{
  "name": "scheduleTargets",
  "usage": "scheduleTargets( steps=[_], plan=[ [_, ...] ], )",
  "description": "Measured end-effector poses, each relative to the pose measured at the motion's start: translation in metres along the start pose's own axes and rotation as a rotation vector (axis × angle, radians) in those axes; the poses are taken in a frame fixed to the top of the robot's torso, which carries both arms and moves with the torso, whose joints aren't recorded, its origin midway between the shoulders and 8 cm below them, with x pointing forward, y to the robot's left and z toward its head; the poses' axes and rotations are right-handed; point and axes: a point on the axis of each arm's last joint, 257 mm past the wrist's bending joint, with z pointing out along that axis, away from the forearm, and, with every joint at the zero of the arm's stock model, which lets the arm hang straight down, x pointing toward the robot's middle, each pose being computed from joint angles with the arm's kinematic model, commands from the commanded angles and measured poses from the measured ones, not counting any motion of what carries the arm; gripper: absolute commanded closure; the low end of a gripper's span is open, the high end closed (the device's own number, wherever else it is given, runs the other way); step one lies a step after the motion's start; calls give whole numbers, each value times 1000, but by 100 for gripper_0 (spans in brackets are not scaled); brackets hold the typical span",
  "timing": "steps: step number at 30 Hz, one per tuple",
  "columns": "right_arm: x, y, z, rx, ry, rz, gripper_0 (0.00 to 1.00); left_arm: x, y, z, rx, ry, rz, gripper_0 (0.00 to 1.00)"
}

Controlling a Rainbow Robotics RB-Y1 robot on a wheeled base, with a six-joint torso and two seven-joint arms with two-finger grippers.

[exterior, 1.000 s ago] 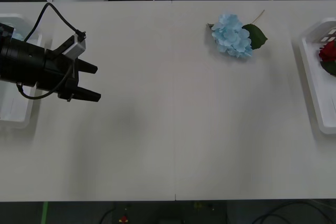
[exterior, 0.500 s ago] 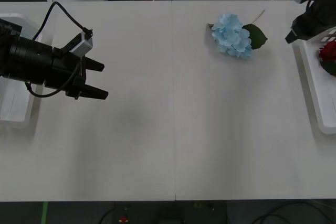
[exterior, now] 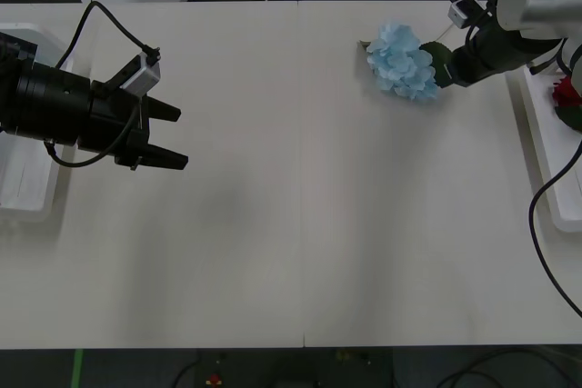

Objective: Put the red flowers into the right box and the blue flowers into the left box

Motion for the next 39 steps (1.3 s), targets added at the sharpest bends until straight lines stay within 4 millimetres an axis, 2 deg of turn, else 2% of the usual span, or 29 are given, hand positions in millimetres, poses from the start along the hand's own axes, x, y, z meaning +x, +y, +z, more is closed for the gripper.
scheduleTargets(
  steps=[8,14,17,18,19,20,23,24,29,31,36,39],
  plan=[
    [-17,26,9,-16,-44,-20,2,0,0,0,0,0,0,0],
    [-25,36,16,-14,-79,-21,2,0,0,0,0,0,0,0],
    [-21,39,20,-16,-75,-14,18,0,0,0,-1,0,0,0],
    [-20,39,21,-16,-73,-13,33,0,0,0,-1,0,0,0],
    [-20,40,22,-17,-71,-12,39,0,0,0,-1,0,0,0],
    [-19,40,22,-18,-70,-12,54,0,0,0,-1,0,0,0],
    [-19,40,23,-17,-69,-13,84,0,0,0,-1,0,0,0],
    [-19,40,23,-17,-69,-13,91,0,0,0,-1,0,0,0],
    [-16,40,24,-16,-63,-13,100,0,0,0,-1,0,0,0],
    [-11,41,25,-18,-45,-20,100,0,0,0,-1,0,0,0],
    [17,56,27,-62,61,-40,100,0,0,0,-1,0,0,0],
    [32,76,24,-137,120,-12,100,0,0,0,-1,0,0,0]
  ],
)
